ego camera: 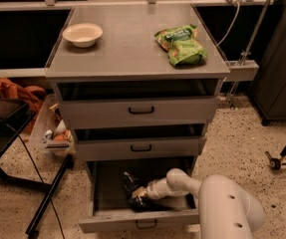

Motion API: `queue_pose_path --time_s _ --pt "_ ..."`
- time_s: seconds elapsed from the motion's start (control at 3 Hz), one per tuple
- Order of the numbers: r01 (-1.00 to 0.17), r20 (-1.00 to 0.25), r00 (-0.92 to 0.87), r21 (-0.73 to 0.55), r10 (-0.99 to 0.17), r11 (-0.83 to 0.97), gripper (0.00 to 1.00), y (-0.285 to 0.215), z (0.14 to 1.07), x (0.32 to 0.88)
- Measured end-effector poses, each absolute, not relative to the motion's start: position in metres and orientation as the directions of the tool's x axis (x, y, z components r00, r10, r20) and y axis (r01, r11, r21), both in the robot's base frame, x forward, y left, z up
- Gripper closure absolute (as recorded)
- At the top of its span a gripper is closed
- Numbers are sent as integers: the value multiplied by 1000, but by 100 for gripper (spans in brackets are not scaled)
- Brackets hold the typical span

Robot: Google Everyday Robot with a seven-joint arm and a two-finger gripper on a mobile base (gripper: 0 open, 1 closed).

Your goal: Place blue chip bag into bottom drawer

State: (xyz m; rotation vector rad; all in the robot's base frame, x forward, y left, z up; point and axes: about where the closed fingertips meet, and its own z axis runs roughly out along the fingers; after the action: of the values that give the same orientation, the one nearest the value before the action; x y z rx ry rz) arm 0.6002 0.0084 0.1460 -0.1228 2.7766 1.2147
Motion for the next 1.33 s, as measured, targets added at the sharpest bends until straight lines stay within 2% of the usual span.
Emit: queue_pose_path --time_s 0.33,0.67,1.33 --pt "-119 -134 -990 709 -33 695 12 4 143 600" --pt "-125 -150 -988 697 -26 706 0 -1 147 599" --pt "-120 -219 -975 683 45 720 0 -39 182 601"
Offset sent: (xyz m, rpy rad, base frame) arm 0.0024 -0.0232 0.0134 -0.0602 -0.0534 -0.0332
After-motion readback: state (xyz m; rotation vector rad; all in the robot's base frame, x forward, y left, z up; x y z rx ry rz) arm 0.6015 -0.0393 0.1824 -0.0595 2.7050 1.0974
